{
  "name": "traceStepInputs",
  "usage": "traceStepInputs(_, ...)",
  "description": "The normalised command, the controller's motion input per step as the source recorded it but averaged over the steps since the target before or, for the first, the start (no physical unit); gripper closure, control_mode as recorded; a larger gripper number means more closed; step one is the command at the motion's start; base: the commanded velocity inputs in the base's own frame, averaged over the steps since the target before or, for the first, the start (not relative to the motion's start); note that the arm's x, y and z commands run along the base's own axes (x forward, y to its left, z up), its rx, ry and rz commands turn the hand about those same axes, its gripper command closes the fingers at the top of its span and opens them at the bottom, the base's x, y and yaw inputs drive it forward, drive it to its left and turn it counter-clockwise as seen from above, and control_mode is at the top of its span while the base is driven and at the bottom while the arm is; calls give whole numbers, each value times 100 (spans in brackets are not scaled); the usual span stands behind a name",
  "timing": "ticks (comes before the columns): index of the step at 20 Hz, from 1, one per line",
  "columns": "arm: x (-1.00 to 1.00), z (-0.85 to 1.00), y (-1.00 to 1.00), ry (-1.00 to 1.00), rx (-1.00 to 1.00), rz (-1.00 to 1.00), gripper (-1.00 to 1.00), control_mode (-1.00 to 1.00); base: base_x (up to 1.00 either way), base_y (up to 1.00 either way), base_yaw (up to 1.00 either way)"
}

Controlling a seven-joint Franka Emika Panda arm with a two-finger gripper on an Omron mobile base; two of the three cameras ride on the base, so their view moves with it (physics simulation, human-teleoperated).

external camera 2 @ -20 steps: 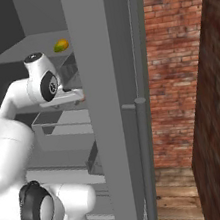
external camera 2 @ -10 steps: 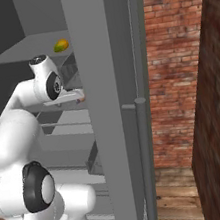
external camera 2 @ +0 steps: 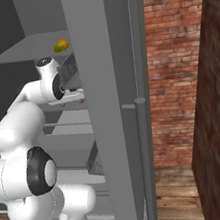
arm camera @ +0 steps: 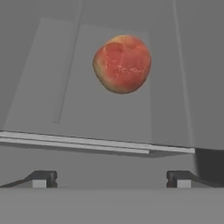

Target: Pick the mango and peach from the fridge and place them inside the tupperware on the counter.

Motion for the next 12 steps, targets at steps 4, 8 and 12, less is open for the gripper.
traceStepInputs(4, 29, -16, 0, 0, 0, 0, -100, -100, 0, 0, 0)
traceStepInputs(8, 28, -8, 0, 0, 0, 0, -100, -100, 0, 0, 0)
traceStepInputs(12, 30, -5, 0, 0, 0, 0, -100, -100, 0, 0, 0)
